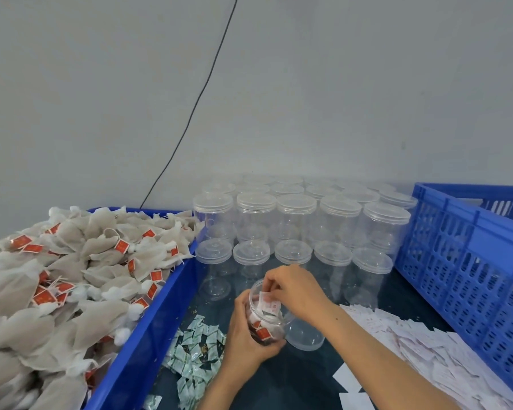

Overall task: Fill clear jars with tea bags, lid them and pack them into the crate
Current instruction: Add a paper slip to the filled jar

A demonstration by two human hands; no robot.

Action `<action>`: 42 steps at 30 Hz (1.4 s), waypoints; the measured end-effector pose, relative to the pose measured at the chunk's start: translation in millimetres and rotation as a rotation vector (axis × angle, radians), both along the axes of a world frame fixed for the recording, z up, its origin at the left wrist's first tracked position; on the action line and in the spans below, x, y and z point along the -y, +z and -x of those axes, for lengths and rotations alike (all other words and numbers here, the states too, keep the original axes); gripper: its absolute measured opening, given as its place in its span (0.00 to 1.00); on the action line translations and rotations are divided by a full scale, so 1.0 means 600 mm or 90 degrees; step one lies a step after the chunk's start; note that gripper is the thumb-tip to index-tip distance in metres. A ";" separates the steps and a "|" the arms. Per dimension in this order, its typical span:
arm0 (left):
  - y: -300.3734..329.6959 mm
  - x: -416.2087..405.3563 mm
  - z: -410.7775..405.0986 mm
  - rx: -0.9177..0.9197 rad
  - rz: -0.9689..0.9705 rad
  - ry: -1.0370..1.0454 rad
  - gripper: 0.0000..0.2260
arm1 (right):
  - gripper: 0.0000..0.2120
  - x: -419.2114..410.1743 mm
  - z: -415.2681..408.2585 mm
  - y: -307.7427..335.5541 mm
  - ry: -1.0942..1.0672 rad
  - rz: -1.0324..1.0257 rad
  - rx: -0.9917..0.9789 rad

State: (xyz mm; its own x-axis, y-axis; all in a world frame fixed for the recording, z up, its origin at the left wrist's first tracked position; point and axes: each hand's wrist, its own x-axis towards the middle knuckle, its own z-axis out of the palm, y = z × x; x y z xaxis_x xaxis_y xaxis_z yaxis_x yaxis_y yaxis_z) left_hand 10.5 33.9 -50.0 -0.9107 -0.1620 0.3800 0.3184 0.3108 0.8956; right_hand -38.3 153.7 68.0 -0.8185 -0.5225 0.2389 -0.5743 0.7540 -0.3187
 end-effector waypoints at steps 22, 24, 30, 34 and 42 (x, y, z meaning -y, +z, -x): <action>-0.015 0.017 0.018 -0.037 -0.102 0.031 0.44 | 0.33 -0.100 0.030 -0.107 -0.137 0.185 0.139; -0.014 0.016 0.016 -0.041 -0.094 0.037 0.44 | 0.47 -0.105 0.026 -0.136 -0.133 0.061 0.228; -0.015 0.018 0.015 -0.043 -0.053 0.041 0.44 | 0.49 -0.107 0.019 -0.168 -0.153 0.031 0.158; -0.012 0.016 0.015 -0.042 -0.023 0.056 0.45 | 0.50 -0.106 0.014 -0.120 -0.048 0.095 0.102; -0.010 0.011 0.016 -0.056 0.042 0.086 0.42 | 0.47 -0.089 0.000 -0.058 0.103 0.298 0.129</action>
State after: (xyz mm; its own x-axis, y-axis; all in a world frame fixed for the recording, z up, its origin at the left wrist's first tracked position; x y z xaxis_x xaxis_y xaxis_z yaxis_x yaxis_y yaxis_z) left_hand 0.7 27.6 -55.9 -0.8452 -0.2522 0.4711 0.3464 0.4128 0.8424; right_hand -38.2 207.1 33.1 -0.7900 -0.5218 0.3218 -0.5636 0.4113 -0.7164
